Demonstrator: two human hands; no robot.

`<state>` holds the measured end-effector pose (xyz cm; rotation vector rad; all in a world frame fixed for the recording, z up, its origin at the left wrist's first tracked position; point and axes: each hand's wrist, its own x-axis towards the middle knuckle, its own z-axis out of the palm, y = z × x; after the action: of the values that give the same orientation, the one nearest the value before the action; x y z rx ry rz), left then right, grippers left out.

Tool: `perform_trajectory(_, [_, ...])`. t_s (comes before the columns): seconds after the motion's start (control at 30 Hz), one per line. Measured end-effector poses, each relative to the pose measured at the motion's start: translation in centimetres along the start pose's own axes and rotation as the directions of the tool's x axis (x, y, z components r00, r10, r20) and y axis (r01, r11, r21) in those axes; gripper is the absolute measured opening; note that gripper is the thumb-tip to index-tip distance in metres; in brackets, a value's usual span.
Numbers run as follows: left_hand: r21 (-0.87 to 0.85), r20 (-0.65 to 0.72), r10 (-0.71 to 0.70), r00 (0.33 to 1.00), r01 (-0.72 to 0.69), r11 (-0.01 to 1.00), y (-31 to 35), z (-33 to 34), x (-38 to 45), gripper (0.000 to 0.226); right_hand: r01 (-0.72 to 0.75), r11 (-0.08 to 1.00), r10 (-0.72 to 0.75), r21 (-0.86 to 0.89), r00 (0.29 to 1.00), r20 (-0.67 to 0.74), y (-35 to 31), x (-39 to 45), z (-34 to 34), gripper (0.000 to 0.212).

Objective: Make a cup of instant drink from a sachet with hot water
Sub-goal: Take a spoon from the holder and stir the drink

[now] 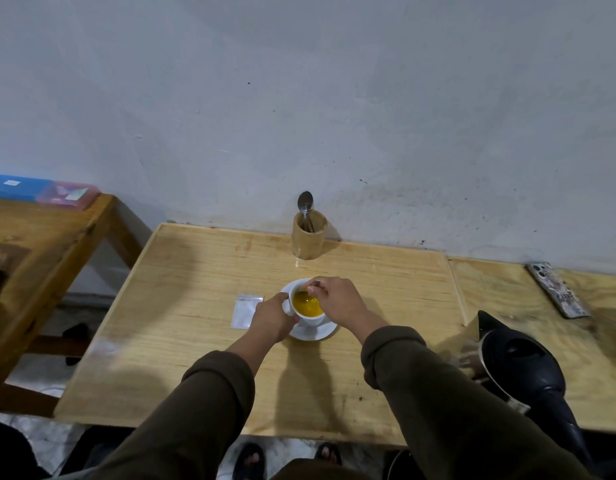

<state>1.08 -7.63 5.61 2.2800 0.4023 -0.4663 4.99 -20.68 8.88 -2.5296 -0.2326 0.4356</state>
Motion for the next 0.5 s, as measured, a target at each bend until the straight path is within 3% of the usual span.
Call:
perform_trajectory(0.27, [-0.033, 0.020, 0.000, 1.000, 0.001, 0.999, -0.3, 0.2, 0.3, 0.047, -0.053, 0.969, 0.039, 0.241, 0.997, 0.064, -0.2, -1.3, -0.3, 0.023])
perform_trajectory(0.37, [-0.025, 0.030, -0.020, 0.999, 0.021, 0.999, -0.5, 0.2, 0.3, 0.054, -0.149, 0.910, 0.107, 0.387, 0.986, 0.128, 0.0, -2.3, -0.5, 0.021])
perform_trajectory(0.5, [0.013, 0.017, -0.009, 1.000, 0.009, 1.000, -0.7, 0.4, 0.5, 0.056, -0.273, 0.871, 0.199, 0.408, 0.956, 0.214, 0.4, -3.6, -0.7, 0.024])
